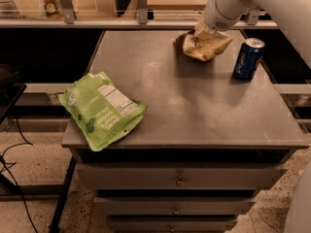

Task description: Move brown chip bag near green rice chip bag

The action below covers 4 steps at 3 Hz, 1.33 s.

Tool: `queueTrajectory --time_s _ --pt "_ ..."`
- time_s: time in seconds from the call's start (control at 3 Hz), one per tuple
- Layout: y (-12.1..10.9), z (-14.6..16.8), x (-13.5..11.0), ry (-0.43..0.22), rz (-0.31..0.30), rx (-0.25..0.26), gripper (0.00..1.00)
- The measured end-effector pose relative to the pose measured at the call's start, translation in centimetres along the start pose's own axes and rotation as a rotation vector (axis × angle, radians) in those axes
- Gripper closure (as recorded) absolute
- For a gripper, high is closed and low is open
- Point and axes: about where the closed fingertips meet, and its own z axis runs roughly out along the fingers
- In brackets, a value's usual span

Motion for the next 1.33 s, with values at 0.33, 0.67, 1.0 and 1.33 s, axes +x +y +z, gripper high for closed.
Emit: queueTrajectory --time_s 0.33,0.67,1.0,1.33 --pt "-1.4 -3.7 -2.8 -0.063 -0.058 0.060 1.00" --pt "-2.9 -7.6 -4.2 -0.114 -0.074 0.141 1.00" --pt "-3.7 -10.8 -5.3 -0.174 -0.080 0.211 1.00" --pt "-3.3 -12.9 -7.5 -0.252 -0.109 0.249 1.00"
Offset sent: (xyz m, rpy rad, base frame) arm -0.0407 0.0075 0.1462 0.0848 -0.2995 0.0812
